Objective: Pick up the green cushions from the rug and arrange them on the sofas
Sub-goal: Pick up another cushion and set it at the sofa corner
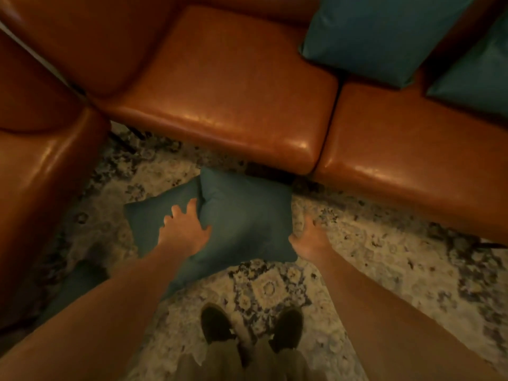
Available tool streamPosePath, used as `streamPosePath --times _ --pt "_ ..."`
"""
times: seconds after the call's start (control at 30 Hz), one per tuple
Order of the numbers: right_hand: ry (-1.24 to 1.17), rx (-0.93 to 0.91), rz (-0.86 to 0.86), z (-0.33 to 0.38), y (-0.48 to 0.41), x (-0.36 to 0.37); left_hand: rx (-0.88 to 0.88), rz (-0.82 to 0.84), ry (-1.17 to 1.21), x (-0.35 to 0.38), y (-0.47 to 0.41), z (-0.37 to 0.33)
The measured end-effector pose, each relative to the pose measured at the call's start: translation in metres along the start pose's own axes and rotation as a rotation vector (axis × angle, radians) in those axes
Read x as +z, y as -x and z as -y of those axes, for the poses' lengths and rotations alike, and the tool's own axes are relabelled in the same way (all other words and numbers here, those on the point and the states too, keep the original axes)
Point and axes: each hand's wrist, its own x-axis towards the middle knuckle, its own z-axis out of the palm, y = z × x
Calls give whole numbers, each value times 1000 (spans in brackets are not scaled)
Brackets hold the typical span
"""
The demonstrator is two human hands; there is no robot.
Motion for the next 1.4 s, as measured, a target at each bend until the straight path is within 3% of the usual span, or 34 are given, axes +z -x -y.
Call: streamPosePath --times 0.23,0.4,0.67,0.87,1.0,1.17,1.4 --pt "9 22 67 -45 -99 88 -36 31 35 108 -77 23" --pt "-68 38 39 -64 -152 118 -16 -56 144 147 -132 34" --pt "-567 223 -55 -70 -223 139 -128 33 583 183 -189 31" --pt "-903 286 49 -64 -222 151 -174 44 487 189 -191 30" --pt "-941 338 167 -68 -211 143 -169 -10 675 174 -181 21" --pt "-961 319 253 -60 -187 143 -178 40 819 159 -164 26" --pt "-1134 559 183 -39 -109 146 -73 102 971 121 -102 57"
